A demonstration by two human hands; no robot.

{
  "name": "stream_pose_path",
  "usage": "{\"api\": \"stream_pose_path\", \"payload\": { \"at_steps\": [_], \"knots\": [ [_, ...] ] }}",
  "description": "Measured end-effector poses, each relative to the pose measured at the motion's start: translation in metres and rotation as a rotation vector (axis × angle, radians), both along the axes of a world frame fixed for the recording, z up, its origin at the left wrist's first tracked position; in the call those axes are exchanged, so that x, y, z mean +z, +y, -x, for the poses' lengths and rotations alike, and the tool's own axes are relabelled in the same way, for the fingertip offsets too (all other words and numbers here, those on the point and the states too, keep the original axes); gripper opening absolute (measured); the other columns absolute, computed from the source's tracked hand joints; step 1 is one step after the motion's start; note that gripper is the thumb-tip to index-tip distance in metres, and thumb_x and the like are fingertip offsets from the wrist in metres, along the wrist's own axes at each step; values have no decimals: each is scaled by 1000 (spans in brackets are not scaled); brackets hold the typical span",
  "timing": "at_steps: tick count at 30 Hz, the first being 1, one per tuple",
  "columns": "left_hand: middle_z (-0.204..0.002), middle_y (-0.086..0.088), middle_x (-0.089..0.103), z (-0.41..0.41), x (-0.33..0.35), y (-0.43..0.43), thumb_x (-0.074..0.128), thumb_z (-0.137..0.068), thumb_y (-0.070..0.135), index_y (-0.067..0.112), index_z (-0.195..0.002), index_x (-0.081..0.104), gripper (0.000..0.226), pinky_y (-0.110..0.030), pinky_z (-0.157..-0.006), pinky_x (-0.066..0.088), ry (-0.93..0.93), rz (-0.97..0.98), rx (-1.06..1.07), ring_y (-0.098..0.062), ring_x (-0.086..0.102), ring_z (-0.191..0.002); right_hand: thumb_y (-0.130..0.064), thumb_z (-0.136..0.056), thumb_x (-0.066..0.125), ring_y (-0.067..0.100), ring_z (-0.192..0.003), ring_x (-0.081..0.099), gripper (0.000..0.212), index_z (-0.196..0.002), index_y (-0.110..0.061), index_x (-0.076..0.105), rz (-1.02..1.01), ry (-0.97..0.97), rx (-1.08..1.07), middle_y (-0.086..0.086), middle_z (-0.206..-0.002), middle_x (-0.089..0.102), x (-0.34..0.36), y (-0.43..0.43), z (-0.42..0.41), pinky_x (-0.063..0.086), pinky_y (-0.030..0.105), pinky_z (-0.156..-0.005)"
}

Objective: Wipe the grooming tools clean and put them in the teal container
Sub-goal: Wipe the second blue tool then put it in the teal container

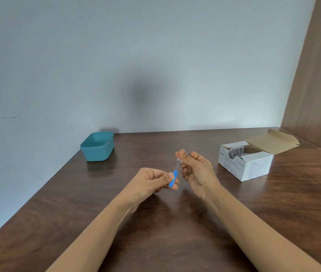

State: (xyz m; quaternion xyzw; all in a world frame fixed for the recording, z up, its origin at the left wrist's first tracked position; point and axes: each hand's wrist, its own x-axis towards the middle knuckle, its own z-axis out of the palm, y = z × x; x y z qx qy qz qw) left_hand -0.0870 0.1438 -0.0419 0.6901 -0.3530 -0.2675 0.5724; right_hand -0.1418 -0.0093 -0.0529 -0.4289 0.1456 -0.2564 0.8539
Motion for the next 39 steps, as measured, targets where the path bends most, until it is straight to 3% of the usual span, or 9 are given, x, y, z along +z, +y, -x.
{"api": "stream_pose_path", "payload": {
  "at_steps": [6, 10, 17, 20, 23, 27, 31, 34, 39],
  "knots": [
    [-90, -15, 74, -1, 3, 6, 65, -87, 18, 5, -81, 74, 17, -3, -64, 42, -43, -16, -10, 1, 67, -75, -17, -80, 72, -1, -46, 55, 36, -104, -17, 45, -129, -56, -107, -4, -70, 73, 3, -19, 0, 37, 11, -41],
    [-76, -3, 76, -16, 8, 11, 71, -83, 27, 13, -79, 78, 17, -16, -88, 46, -154, -35, 205, -5, 71, -83, -19, -79, 73, -2, -50, 54, 26, -82, -21, 47, -12, 1, -127, -1, -77, 73, -5, -19, 0, 36, 10, -45],
    [-66, 14, 71, -42, 23, 28, 68, -80, 46, 26, -65, 73, 25, -21, -63, 44, -481, -182, 664, 2, 65, -72, -22, -66, 76, 7, -61, 58, 32, -84, -19, 49, 247, 12, -11, 7, -79, 74, -10, 0, -2, 36, 17, -54],
    [-71, 16, 64, -60, 41, 35, 62, -82, 49, 26, -71, 70, 27, -26, -64, 42, -713, -358, 833, -8, 59, -73, -24, -63, 77, 11, -63, 59, 41, -92, -13, 49, 356, 38, 47, 11, -80, 74, -13, 5, -5, 37, 19, -56],
    [-82, -1, 65, -94, 63, 44, 59, -86, 45, 25, -85, 72, 24, -28, -65, 40, -934, -532, 961, -25, 59, -76, -20, -63, 76, 12, -60, 59, 41, -92, -12, 48, 389, 36, 83, 11, -76, 73, -15, 6, -8, 37, 21, -58],
    [-87, -8, 63, -154, 80, 50, 61, -85, 35, 17, -91, 72, 22, -28, -65, 40, -999, -827, 972, -29, 59, -76, -26, -58, 83, 14, -63, 58, 49, -92, -13, 50, 363, 49, 96, 12, -78, 73, -16, 2, -11, 37, 22, -60],
    [-87, -6, 60, -192, 82, 49, 68, -76, 26, 12, -91, 69, 20, -28, -72, 40, -912, -975, 902, -27, 62, -82, -47, -32, 94, 12, -60, 58, 78, -90, -14, 53, 365, 55, 115, 14, -79, 73, -17, -1, -14, 41, 19, -56],
    [-76, -2, 47, -205, 79, 41, 66, -74, 18, 12, -83, 60, 13, -28, -72, 37, -901, -1064, 850, -24, 61, -83, -50, -30, 94, 13, -60, 58, 81, -90, -13, 53, 382, 55, 126, 15, -80, 72, -17, -2, -14, 39, 24, -61],
    [-73, 0, 42, -223, 69, 28, 68, -70, 14, 15, -73, 51, 17, -27, -68, 33, -901, -1167, 790, -19, 54, -74, -52, -28, 93, 15, -62, 60, 83, -90, -12, 54, 405, 56, 129, 16, -78, 72, -19, -1, -15, 45, 18, -61]
  ]
}}
